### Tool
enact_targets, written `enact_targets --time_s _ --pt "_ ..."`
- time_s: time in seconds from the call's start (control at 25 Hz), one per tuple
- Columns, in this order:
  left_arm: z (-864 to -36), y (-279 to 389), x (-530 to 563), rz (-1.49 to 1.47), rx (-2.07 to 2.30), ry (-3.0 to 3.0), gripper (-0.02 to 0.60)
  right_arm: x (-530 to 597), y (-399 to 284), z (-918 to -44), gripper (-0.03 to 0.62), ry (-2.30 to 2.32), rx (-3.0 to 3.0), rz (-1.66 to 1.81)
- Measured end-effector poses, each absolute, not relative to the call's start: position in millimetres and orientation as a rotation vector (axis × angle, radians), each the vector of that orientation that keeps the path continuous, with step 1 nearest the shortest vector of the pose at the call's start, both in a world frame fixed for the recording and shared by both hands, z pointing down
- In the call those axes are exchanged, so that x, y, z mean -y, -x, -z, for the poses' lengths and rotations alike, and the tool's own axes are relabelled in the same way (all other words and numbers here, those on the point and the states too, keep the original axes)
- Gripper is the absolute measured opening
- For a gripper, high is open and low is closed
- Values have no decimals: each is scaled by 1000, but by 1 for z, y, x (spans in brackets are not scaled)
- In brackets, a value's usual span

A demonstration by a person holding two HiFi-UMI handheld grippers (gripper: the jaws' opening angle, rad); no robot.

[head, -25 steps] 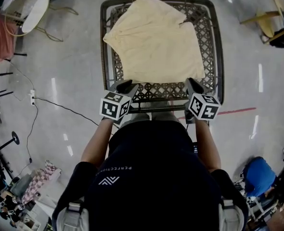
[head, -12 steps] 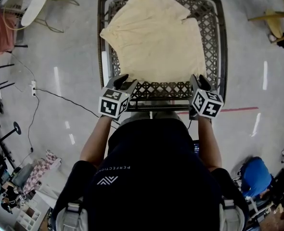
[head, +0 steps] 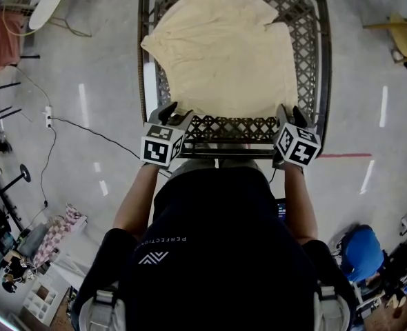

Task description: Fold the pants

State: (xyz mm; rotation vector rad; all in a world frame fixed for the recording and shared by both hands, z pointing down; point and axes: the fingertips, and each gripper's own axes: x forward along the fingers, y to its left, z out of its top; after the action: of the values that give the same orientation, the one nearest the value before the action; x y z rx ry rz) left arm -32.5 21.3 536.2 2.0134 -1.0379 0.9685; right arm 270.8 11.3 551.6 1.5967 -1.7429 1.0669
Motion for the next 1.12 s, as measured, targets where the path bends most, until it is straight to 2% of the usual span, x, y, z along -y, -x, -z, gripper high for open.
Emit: enact_targets --time_s 0.24,0.72,1.12 --pt "-545 32 -23 -983 1020 -1975 206 -11 -268 -561 173 -1562 1725 -1096" --pt "-558 37 -25 -1032 1026 -1953 163 -13 -271 -570 169 -1537 1693 -1051" --pt "-563 29 -29 -1230 1000 -2061 192 -11 -272 -570 163 -1546 1696 -1058"
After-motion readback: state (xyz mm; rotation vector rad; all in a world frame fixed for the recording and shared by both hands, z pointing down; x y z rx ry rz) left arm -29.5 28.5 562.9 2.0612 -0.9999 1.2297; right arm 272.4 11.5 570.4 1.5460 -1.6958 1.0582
